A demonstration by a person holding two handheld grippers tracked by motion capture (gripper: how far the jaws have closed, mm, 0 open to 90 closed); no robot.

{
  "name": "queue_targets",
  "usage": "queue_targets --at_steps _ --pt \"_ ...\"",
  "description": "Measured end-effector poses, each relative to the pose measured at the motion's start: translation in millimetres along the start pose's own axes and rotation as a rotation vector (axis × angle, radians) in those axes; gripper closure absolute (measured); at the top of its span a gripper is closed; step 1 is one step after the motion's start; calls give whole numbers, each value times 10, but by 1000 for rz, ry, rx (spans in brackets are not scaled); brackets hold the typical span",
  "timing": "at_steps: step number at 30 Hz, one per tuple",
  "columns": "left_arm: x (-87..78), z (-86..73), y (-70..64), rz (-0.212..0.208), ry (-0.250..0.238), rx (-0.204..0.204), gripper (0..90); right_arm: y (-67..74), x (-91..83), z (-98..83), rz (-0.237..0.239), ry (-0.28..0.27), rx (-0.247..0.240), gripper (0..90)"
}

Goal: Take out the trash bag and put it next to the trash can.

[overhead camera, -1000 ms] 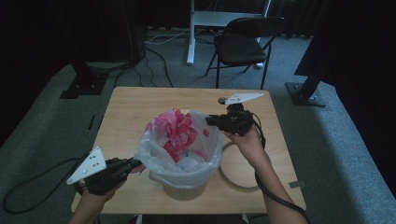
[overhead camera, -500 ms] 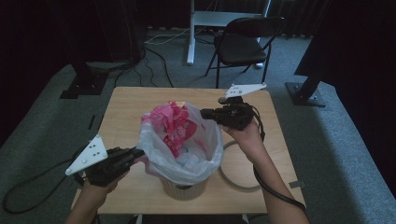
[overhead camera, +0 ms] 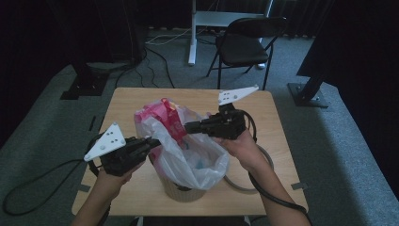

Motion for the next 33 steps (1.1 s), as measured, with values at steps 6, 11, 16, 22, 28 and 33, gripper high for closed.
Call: queue_targets --at_steps 6,11,16,22,28,33 --pt "75 27 -20 -8 1 -13 896 83 124 -18 209 26 -58 441" --pt "93 86 -94 -37 -9 5 896 166 273 9 155 133 -56 192" --pt "40 120 -186 -79 -54 34 895 198 465 -6 6 267 -87 349" --pt "69 39 -123 -45 -6 19 705 131 462 -77 -1 285 -88 895" --pt "17 -24 -69 -33 4 -13 474 78 374 -77 -42 225 -81 899" --pt "-73 -55 -23 -16 6 -46 365 36 334 -76 -43 199 -65 899"
Point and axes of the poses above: each handheld gripper's, and its own axes: x roughly forward along the jaws, z roughly out of its top, y roughly to its left, the point moved 4 cm from there along x, roughly forward along the jaws, and after that the axes turned 13 degrees about y, right-handed, at the moved point
